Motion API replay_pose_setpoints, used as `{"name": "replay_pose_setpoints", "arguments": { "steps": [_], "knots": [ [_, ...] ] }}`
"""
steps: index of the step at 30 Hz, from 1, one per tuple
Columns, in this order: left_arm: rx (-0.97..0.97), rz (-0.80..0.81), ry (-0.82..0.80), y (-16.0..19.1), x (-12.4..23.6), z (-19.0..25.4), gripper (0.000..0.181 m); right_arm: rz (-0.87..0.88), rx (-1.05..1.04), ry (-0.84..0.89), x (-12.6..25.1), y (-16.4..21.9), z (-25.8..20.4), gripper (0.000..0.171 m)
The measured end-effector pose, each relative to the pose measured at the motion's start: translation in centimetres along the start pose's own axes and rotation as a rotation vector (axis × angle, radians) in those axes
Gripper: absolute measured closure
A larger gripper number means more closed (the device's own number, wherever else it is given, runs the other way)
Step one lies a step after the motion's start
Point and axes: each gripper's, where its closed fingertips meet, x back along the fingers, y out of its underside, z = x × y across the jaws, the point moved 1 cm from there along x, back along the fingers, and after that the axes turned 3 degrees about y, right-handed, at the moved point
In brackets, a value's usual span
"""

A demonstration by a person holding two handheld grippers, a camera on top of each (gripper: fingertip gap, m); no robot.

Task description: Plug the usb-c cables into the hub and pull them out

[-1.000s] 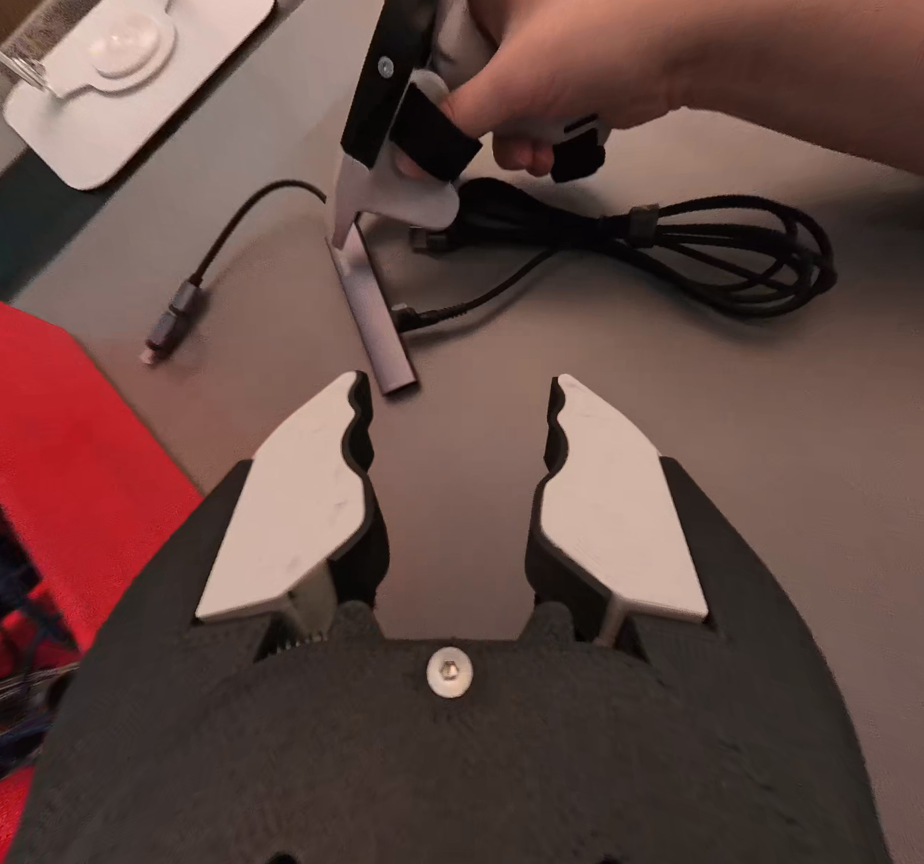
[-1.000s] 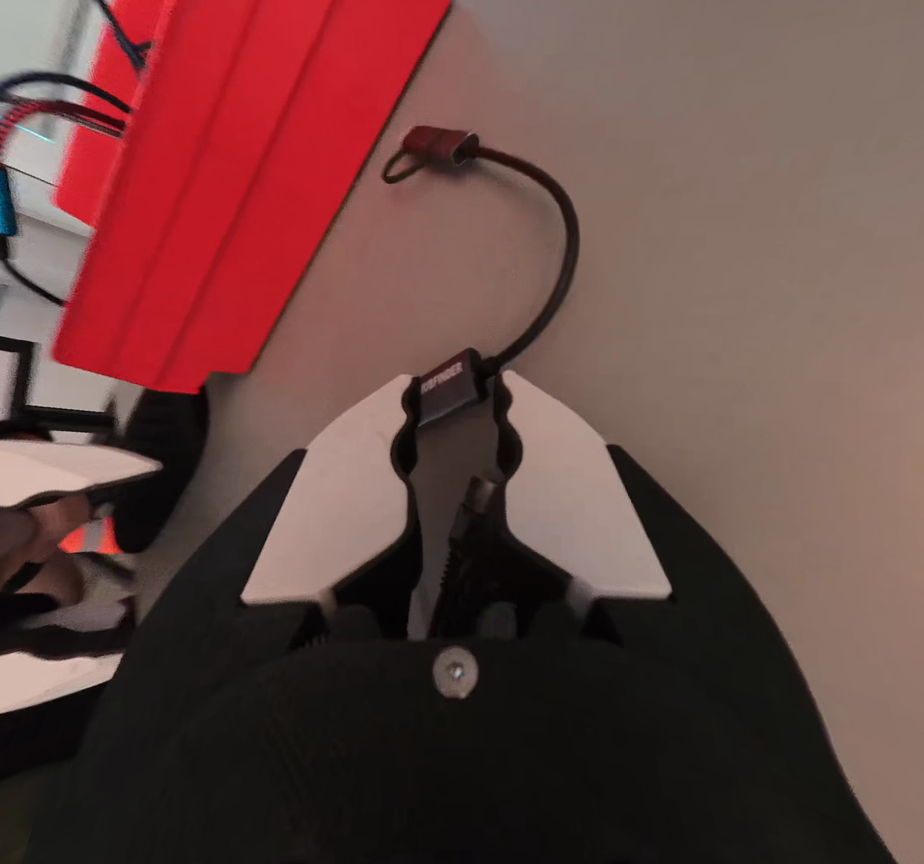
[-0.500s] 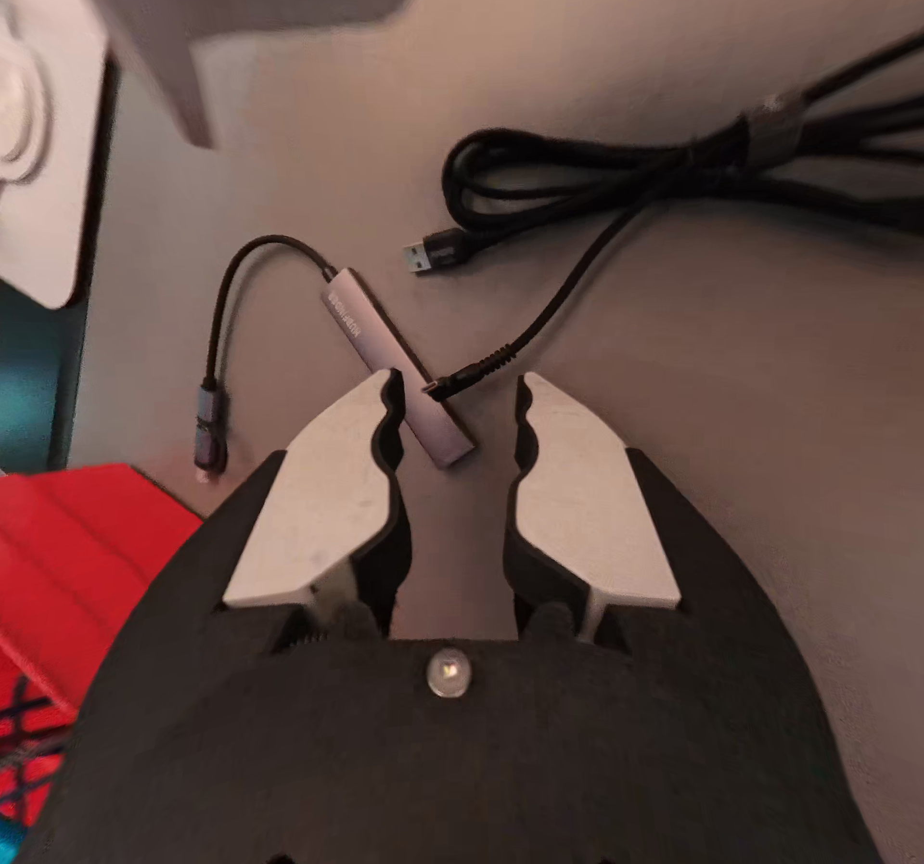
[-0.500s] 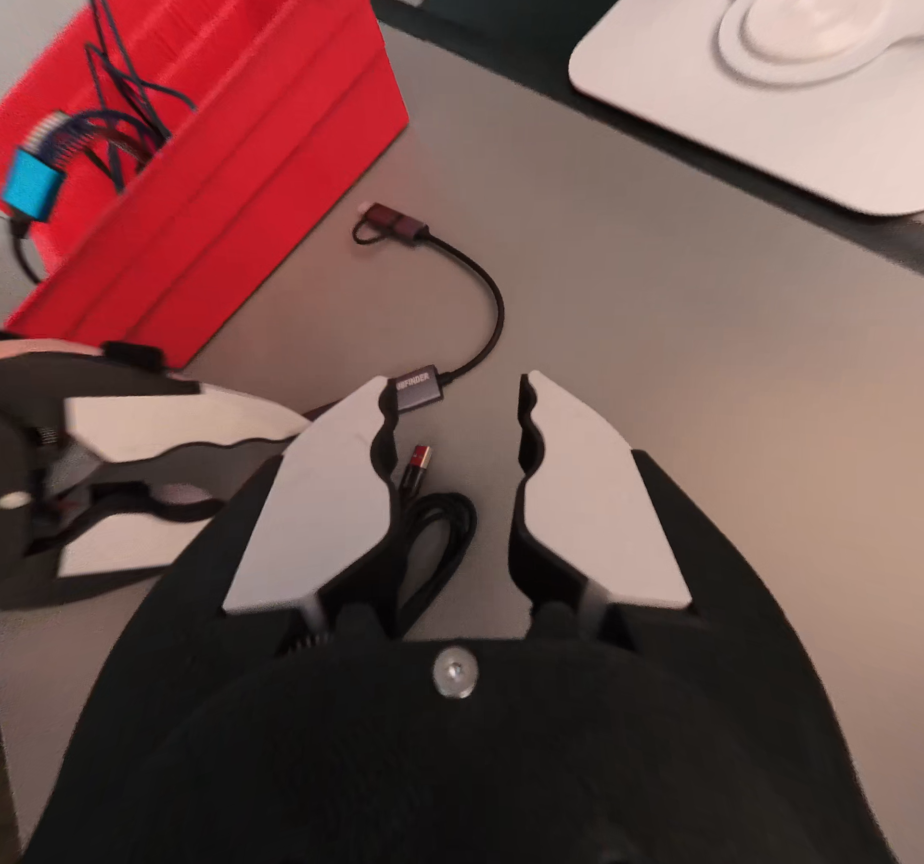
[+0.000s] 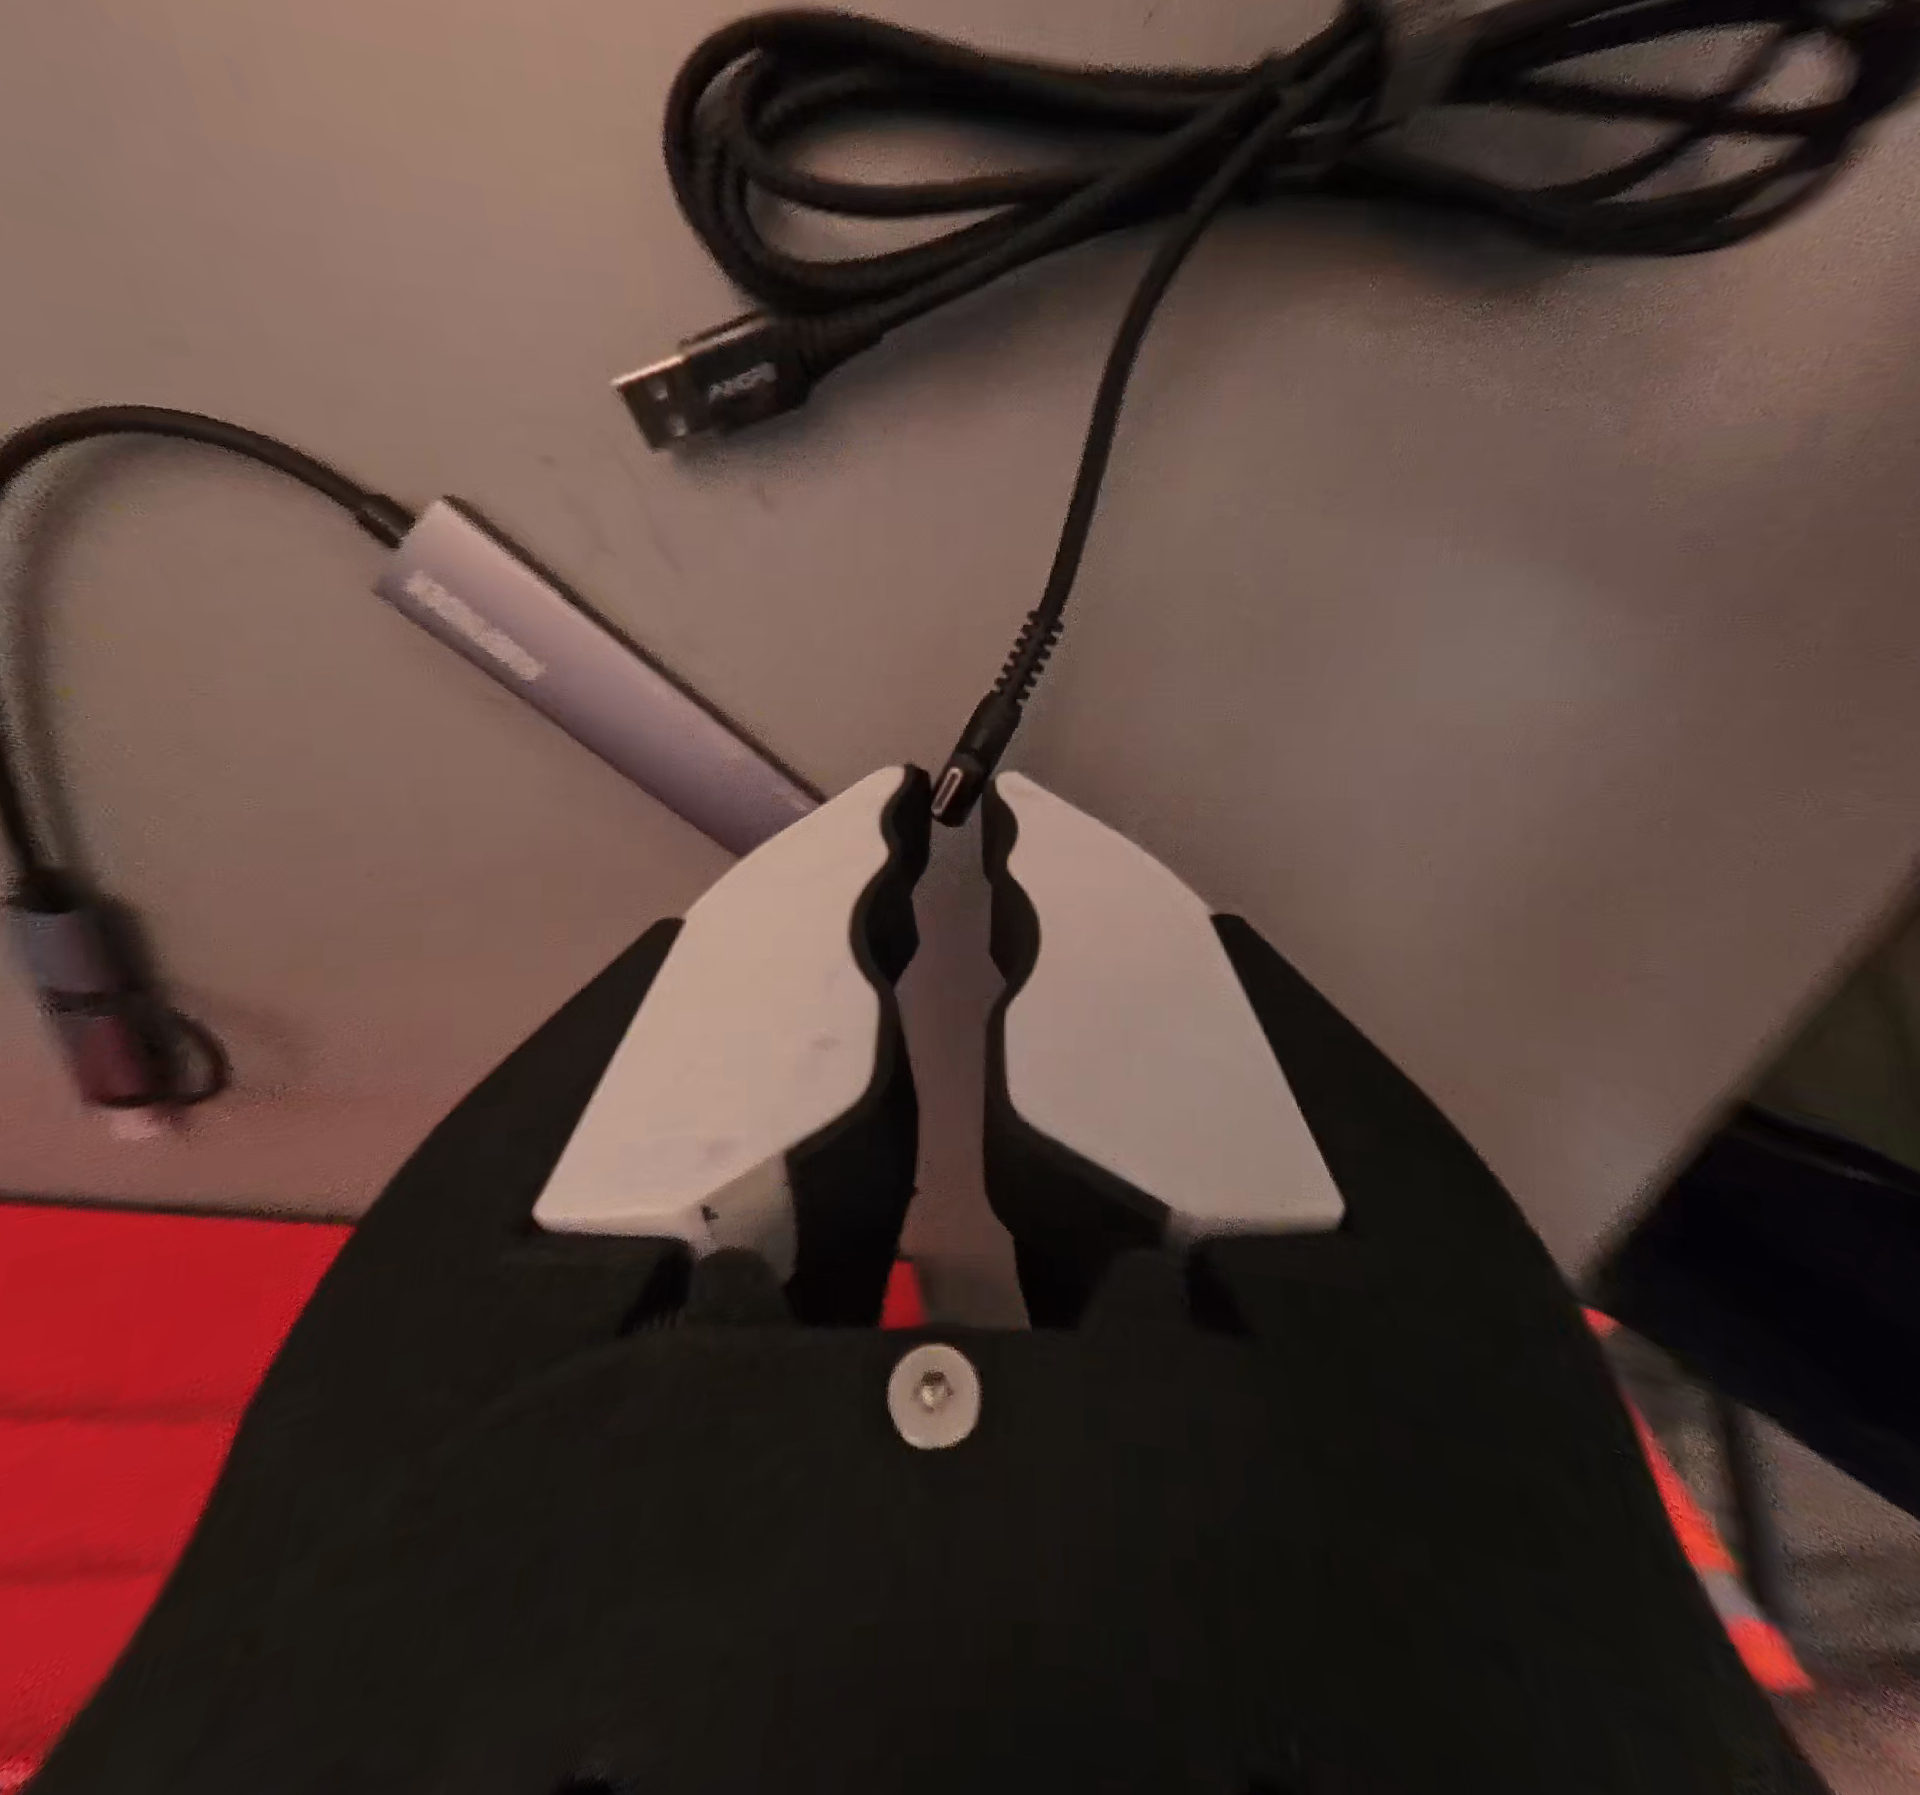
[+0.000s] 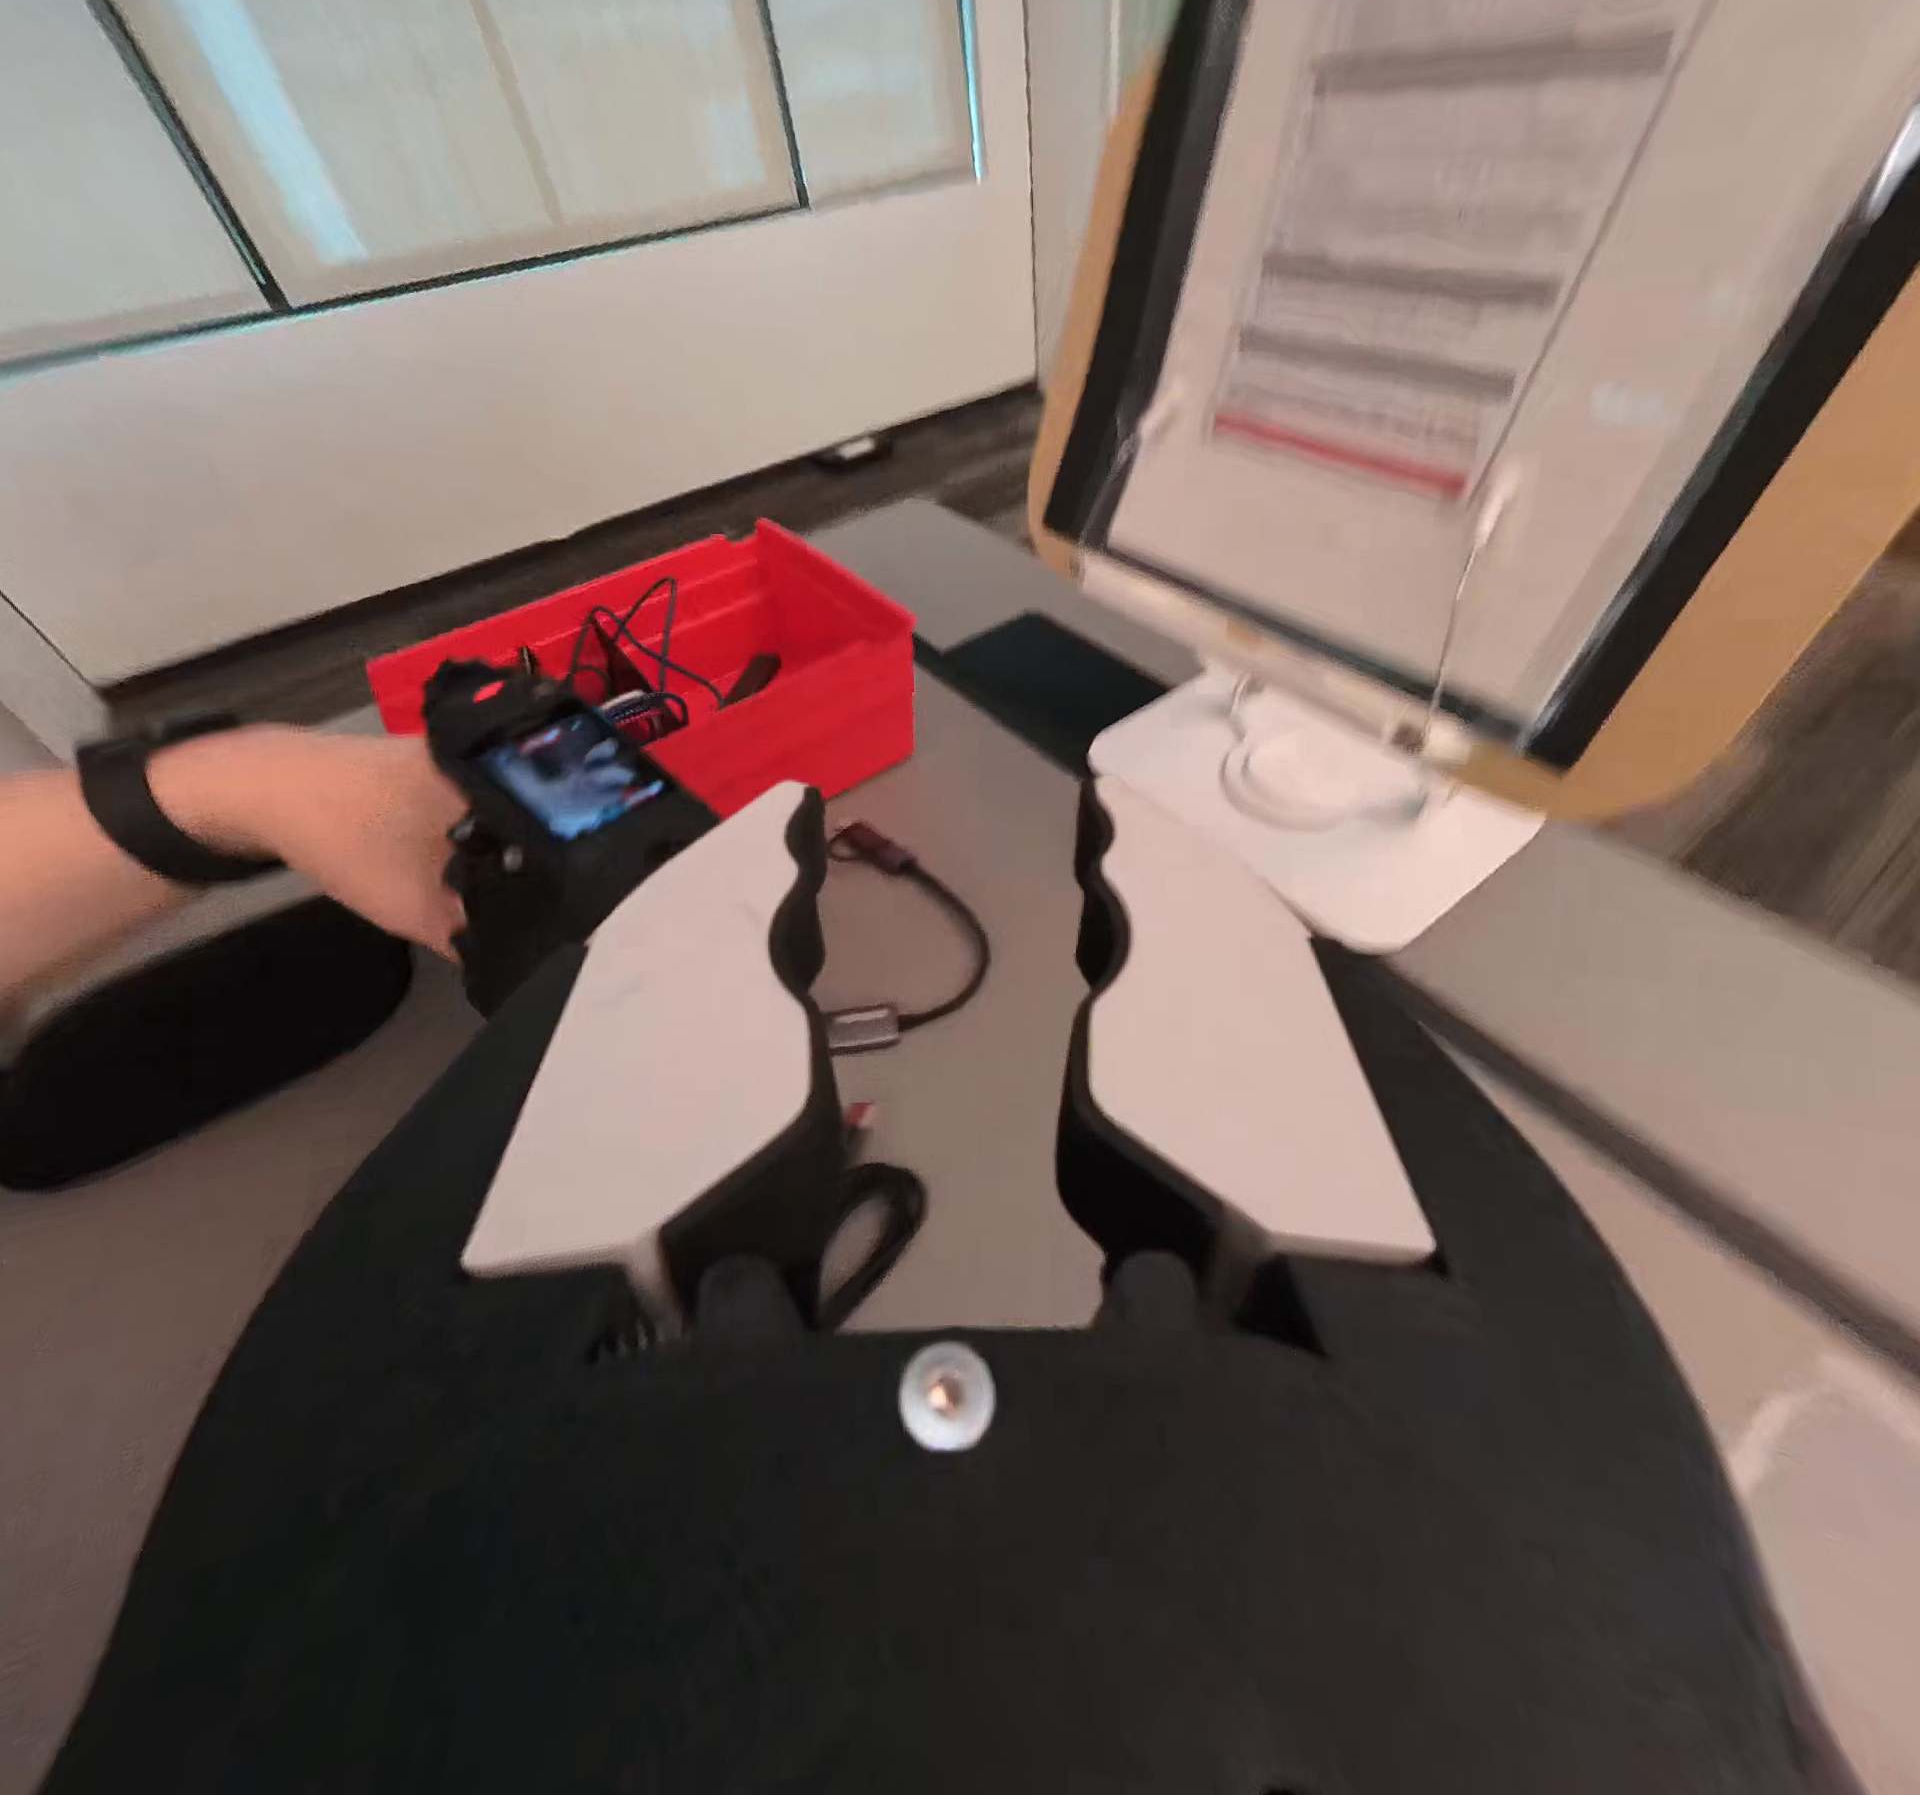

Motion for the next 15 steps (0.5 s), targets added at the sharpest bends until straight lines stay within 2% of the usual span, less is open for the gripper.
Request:
{"name": "replay_pose_setpoints", "arguments": {
  "steps": [3, 6, 8, 11, 15],
  "knots": [
    [0.089, 0.074, 0.217, -1.2, 2.7, 2.2, 0.175, 0.164, 0.316, 0.094, 3.2, -2.9, -1.5, 0.122],
    [0.127, 0.153, 0.320, -2.4, 4.9, 3.4, 0.175, 0.374, 0.627, 0.183, 5.8, -4.6, -4.7, 0.122],
    [0.179, 0.197, 0.395, -3.2, 5.9, 4.2, 0.175, 0.513, 0.761, 0.217, 6.6, -4.4, -7.7, 0.123],
    [0.300, 0.251, 0.534, -4.4, 6.7, 5.0, 0.176, 0.576, 0.806, 0.274, 6.1, -0.3, -11.4, 0.125],
    [0.391, 0.240, 0.614, -4.5, 6.3, 5.0, 0.177, 0.359, 0.867, 0.371, 3.4, 8.0, -13.9, 0.130]
  ]
}}
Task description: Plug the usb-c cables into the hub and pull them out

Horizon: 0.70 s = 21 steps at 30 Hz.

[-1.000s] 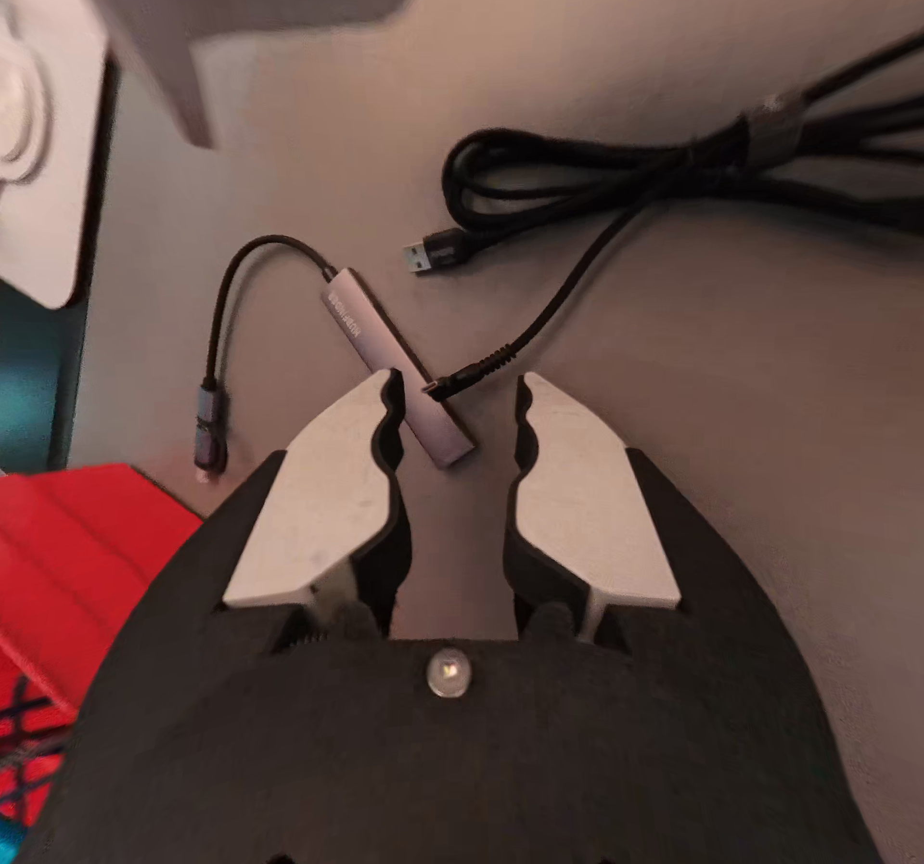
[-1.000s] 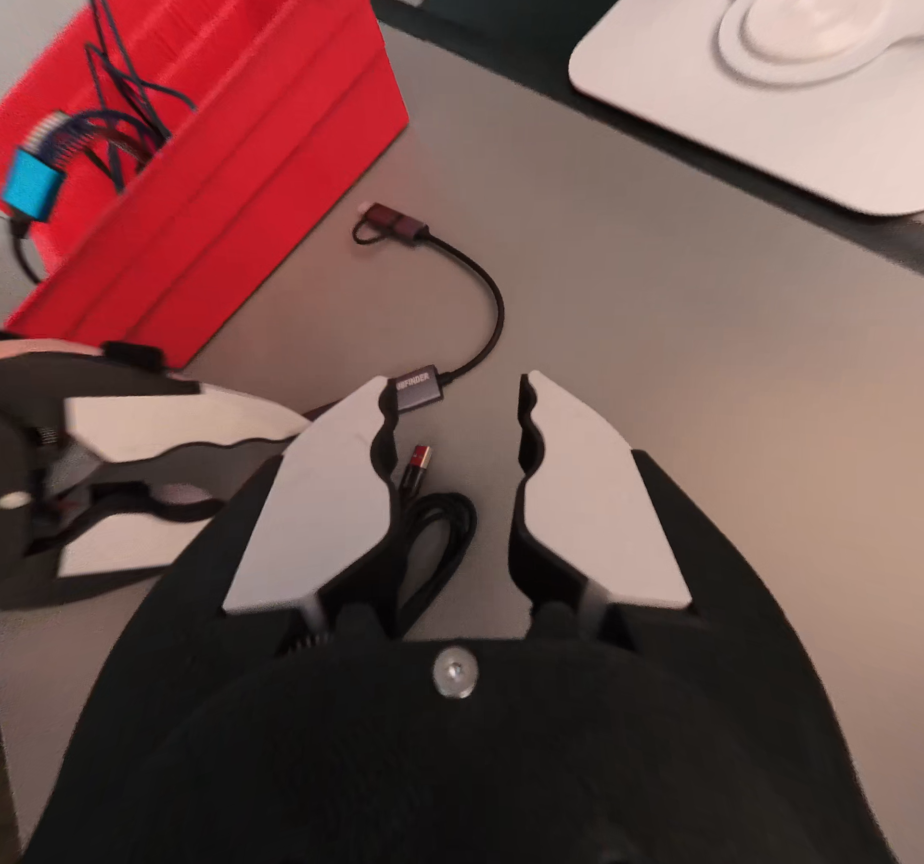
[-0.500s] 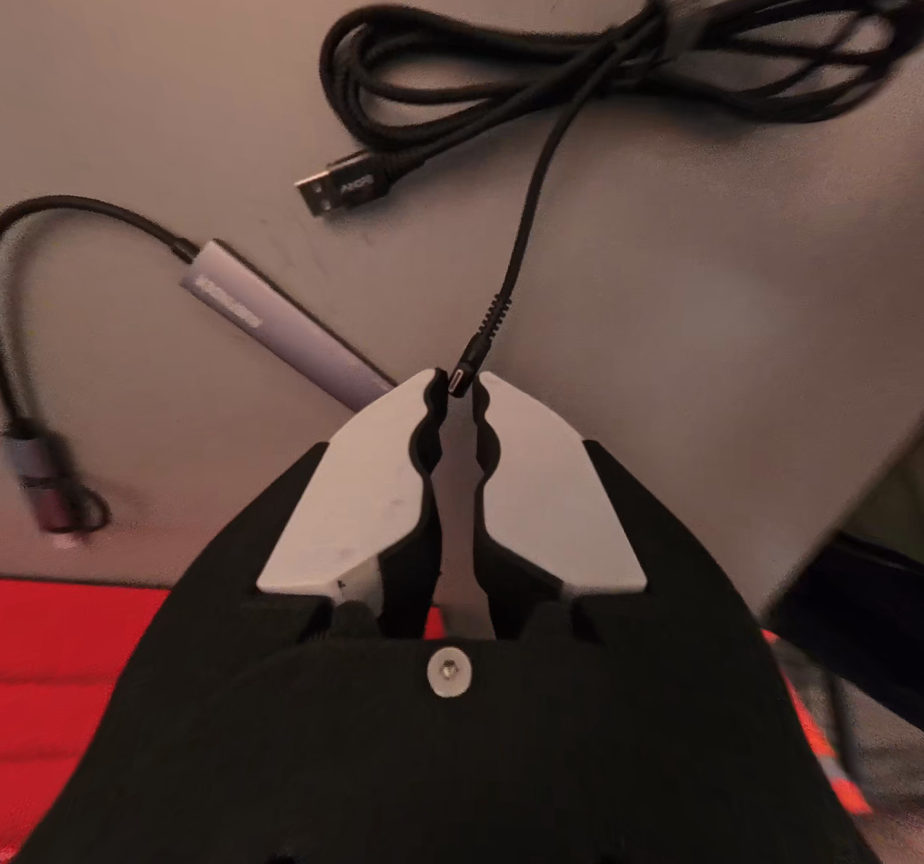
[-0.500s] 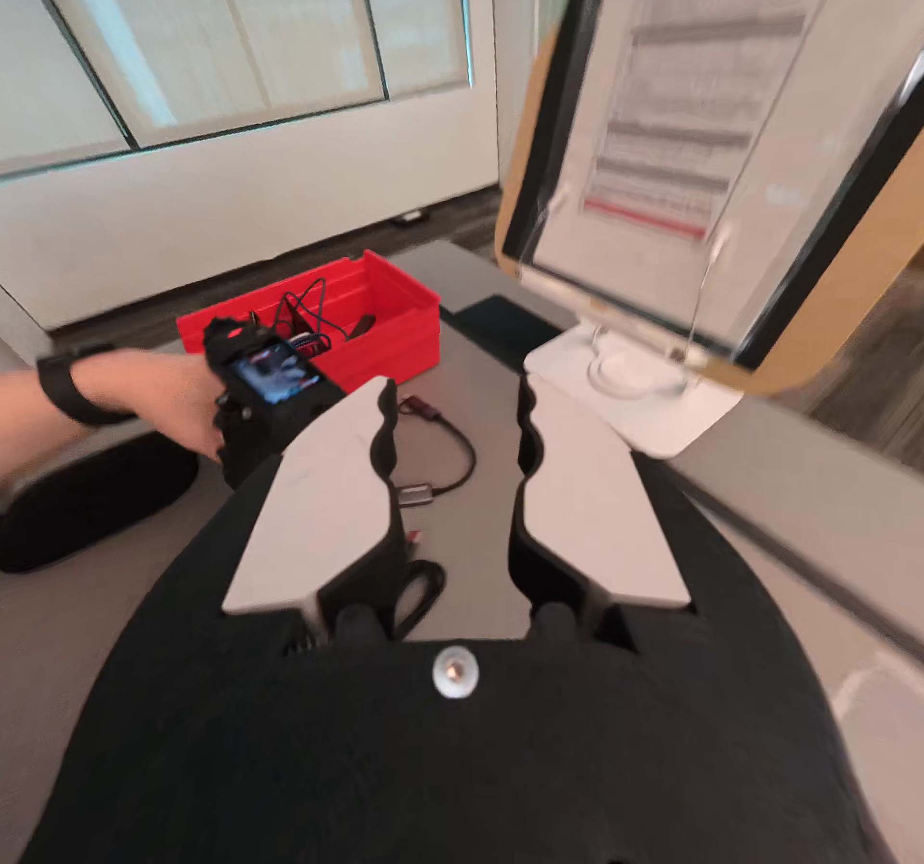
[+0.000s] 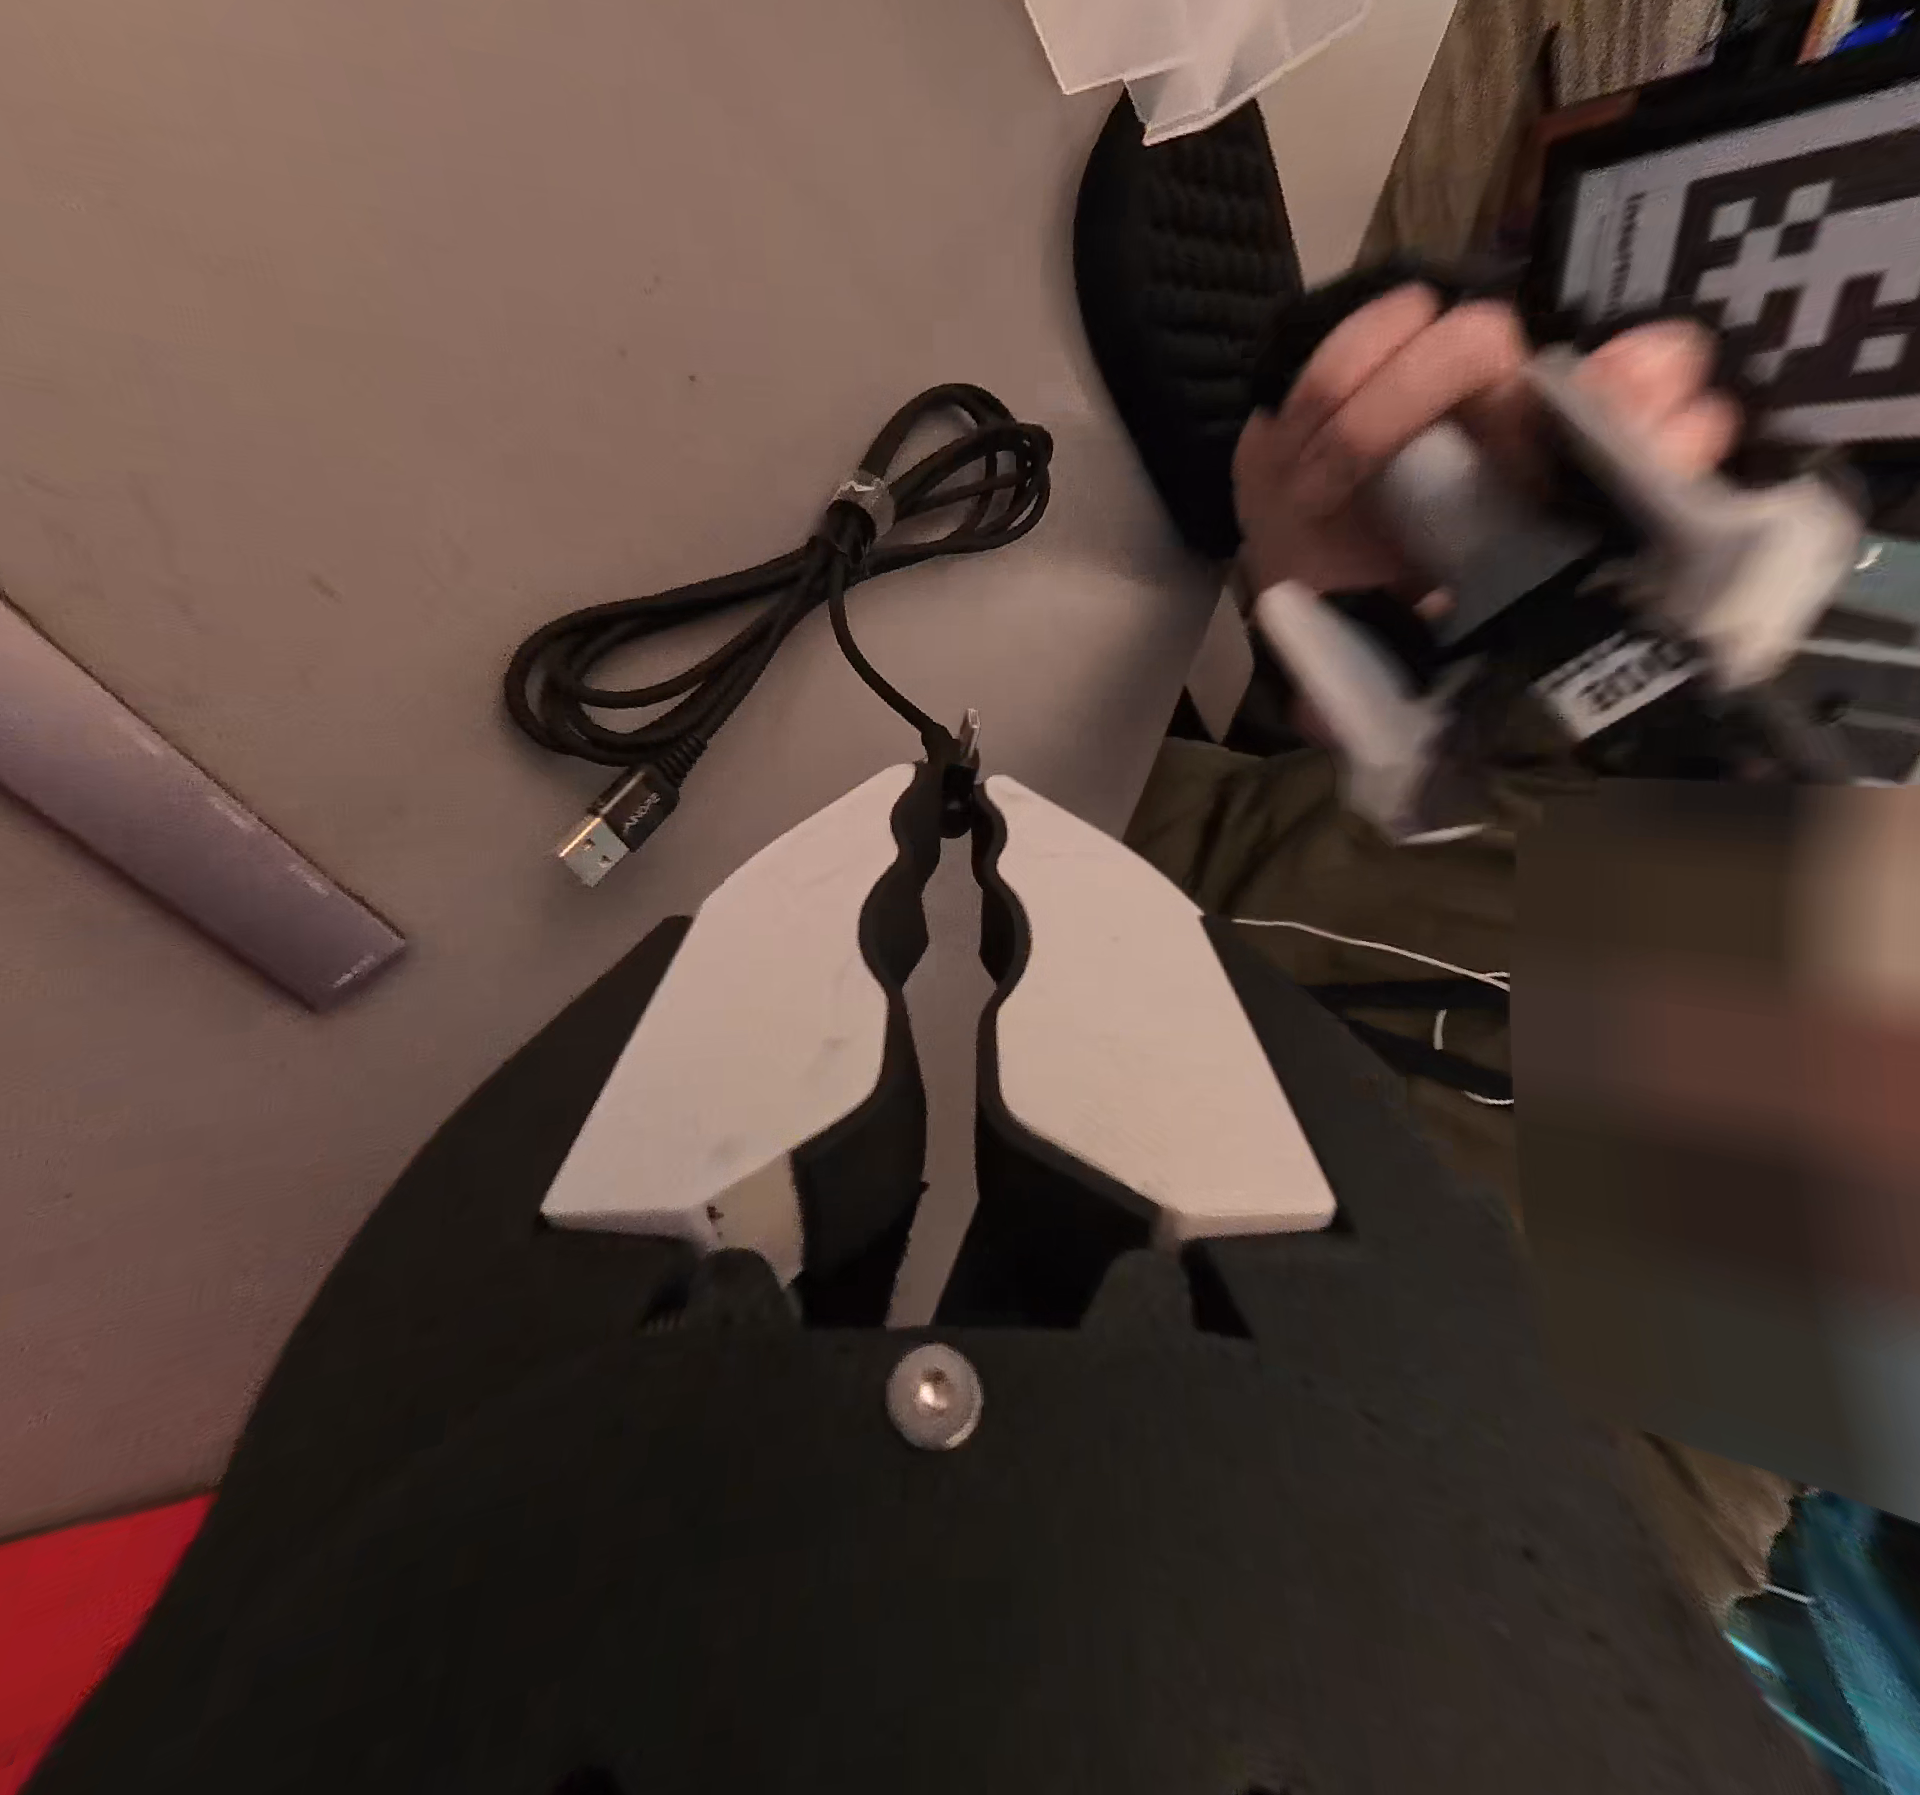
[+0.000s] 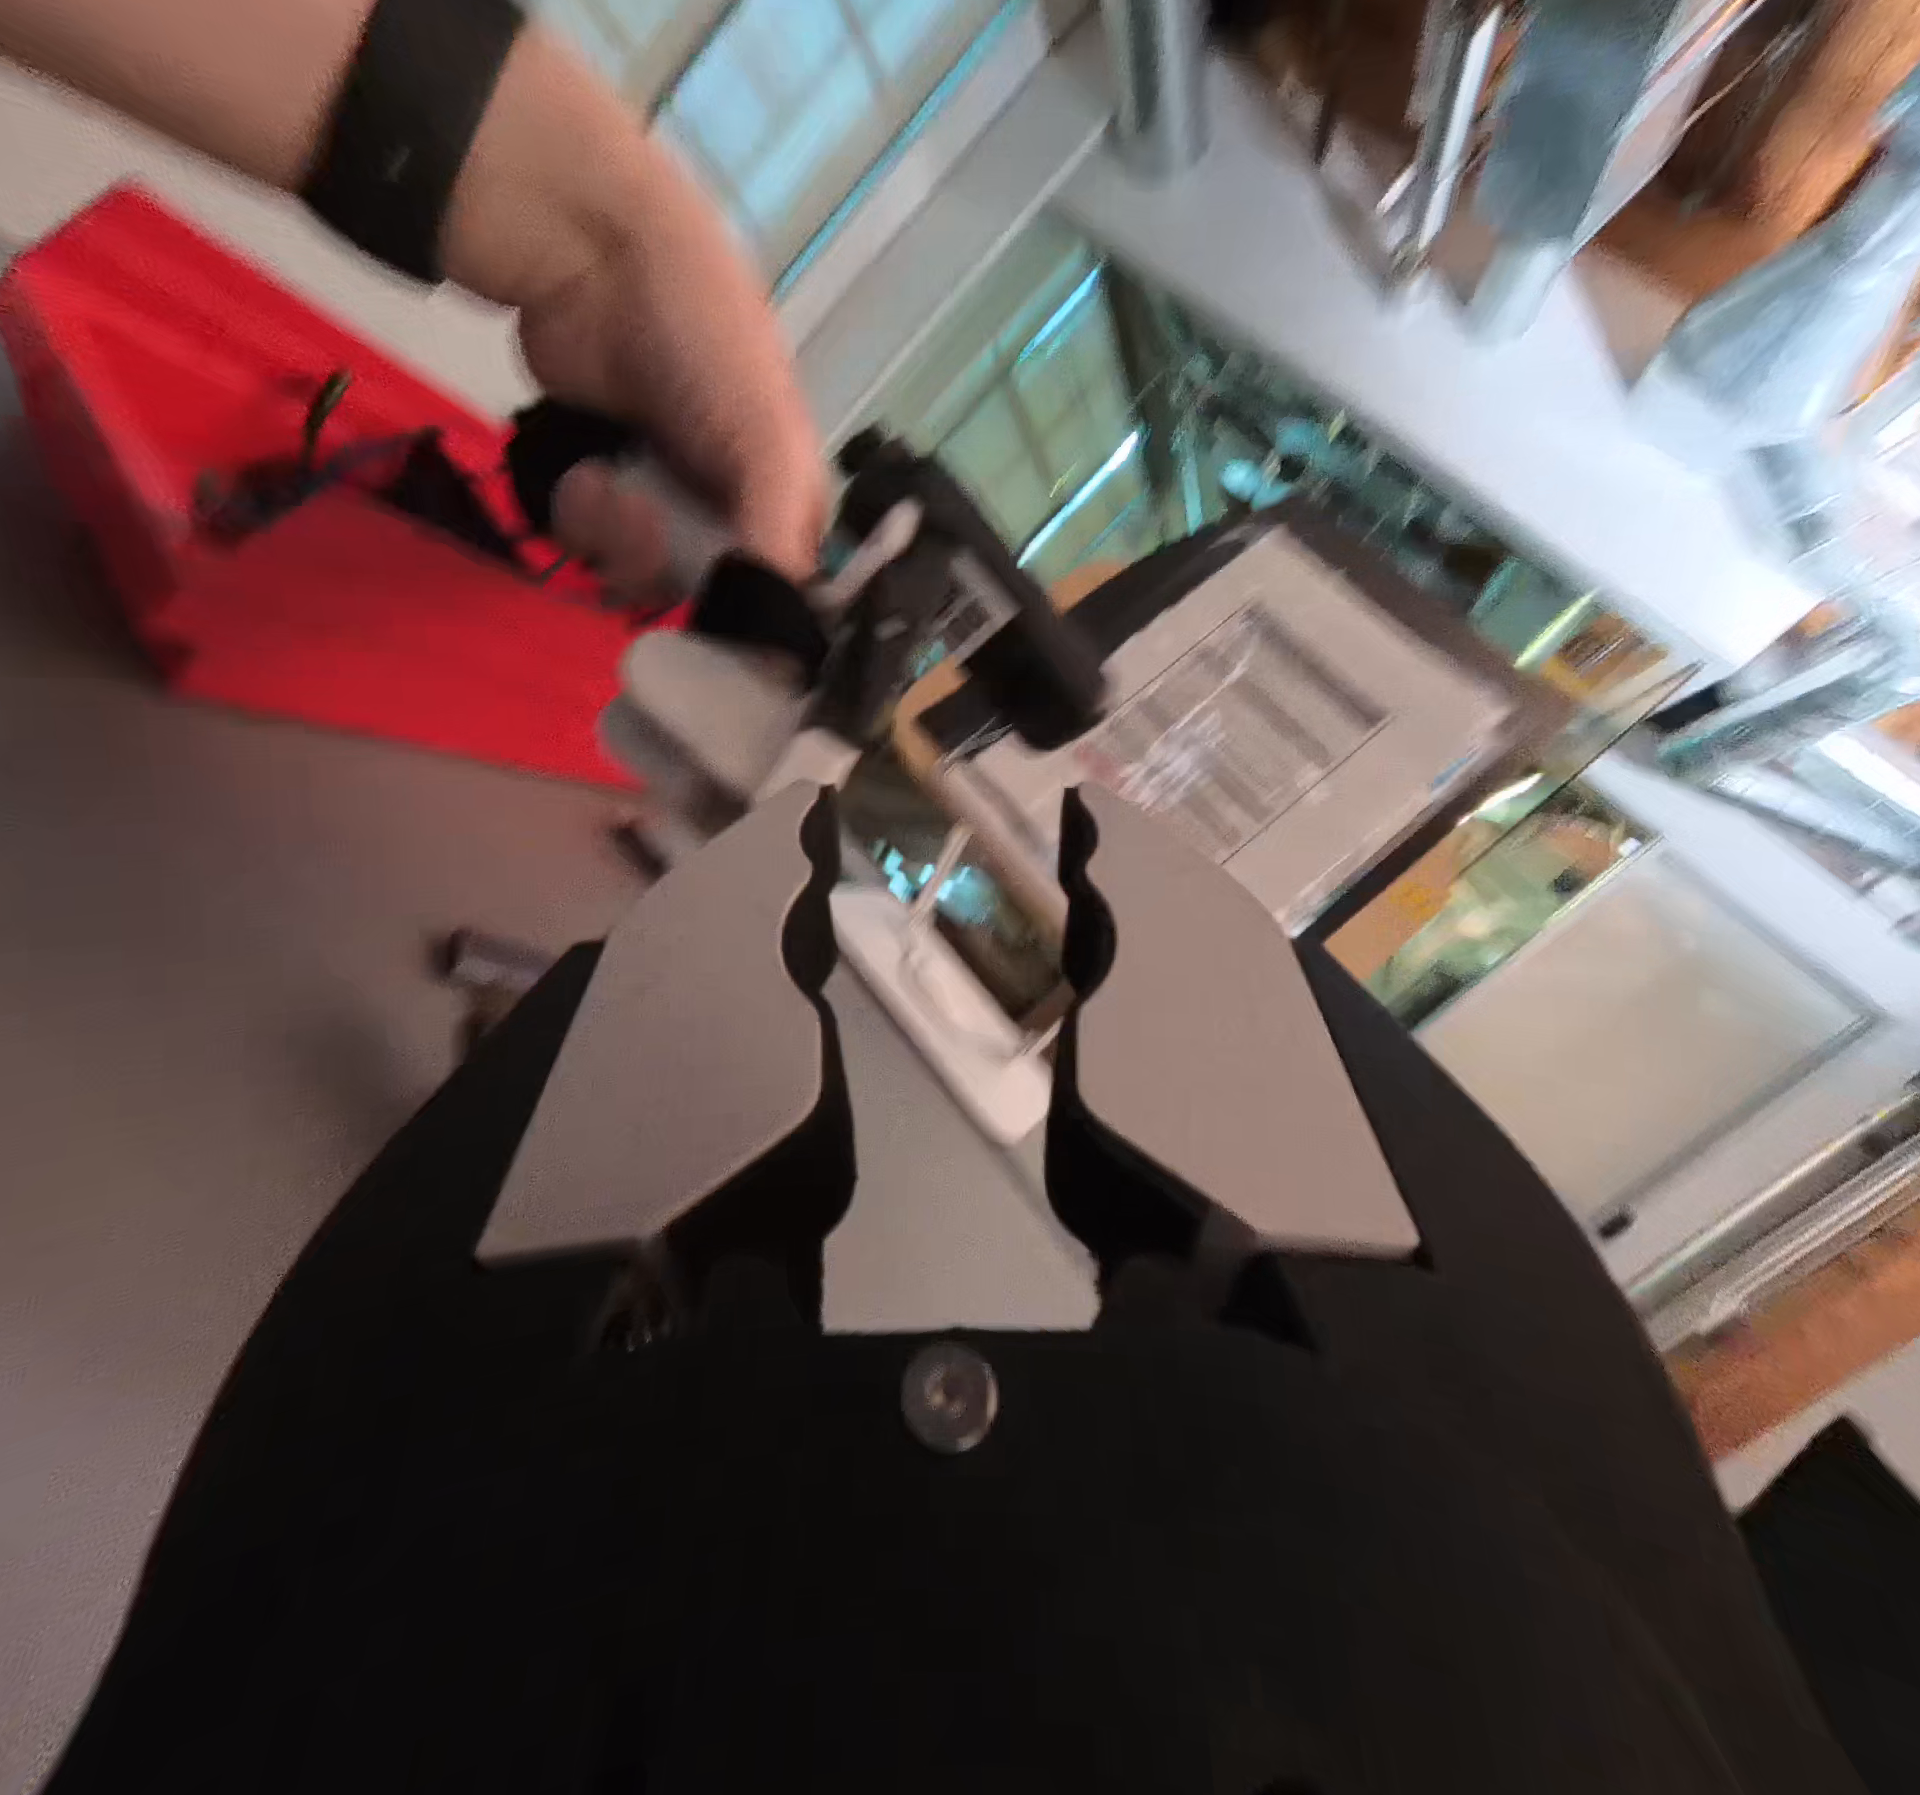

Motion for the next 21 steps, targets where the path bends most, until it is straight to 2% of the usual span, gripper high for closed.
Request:
{"name": "replay_pose_setpoints", "arguments": {
  "steps": [3, 6, 7, 9, 10, 12, 15, 17, 21],
  "knots": [
    [0.040, 0.029, 0.028, -0.4, 0.0, 0.1, 0.177, -0.246, -0.085, -0.074, -0.3, 2.7, -4.2, 0.131],
    [0.059, 0.048, 0.034, -0.6, 0.0, 0.2, 0.177, -0.466, -0.144, -0.100, -0.9, 6.8, -6.3, 0.129],
    [0.063, 0.058, 0.038, -0.7, 0.0, 0.3, 0.177, -0.519, -0.184, -0.127, -1.0, 7.8, -6.8, 0.132],
    [0.070, 0.093, 0.060, -1.0, 0.2, 0.6, 0.177, -0.568, -0.240, -0.182, -1.2, 8.9, -7.5, 0.152],
    [0.065, 0.120, 0.074, -1.4, 0.3, 0.8, 0.177, -0.564, -0.265, -0.194, -1.3, 9.0, -7.5, 0.161],
    [0.007, 0.174, 0.147, -2.1, 0.6, 1.9, 0.173, -0.541, -0.346, -0.224, -1.3, 8.5, -6.9, 0.167],
    [-0.127, 0.347, 0.303, -3.4, 2.8, 4.4, 0.160, -0.384, -0.539, -0.445, -0.8, 6.0, -6.4, 0.167],
    [-0.286, 0.459, 0.272, -3.5, 4.0, 4.7, 0.151, -0.303, -0.668, -0.528, -0.6, 4.9, -4.6, 0.168],
    [-0.620, 0.652, 0.373, -2.0, 5.7, 8.3, 0.139, 0.028, -0.972, -0.998, 1.1, -1.0, -2.1, 0.167]
  ]
}}
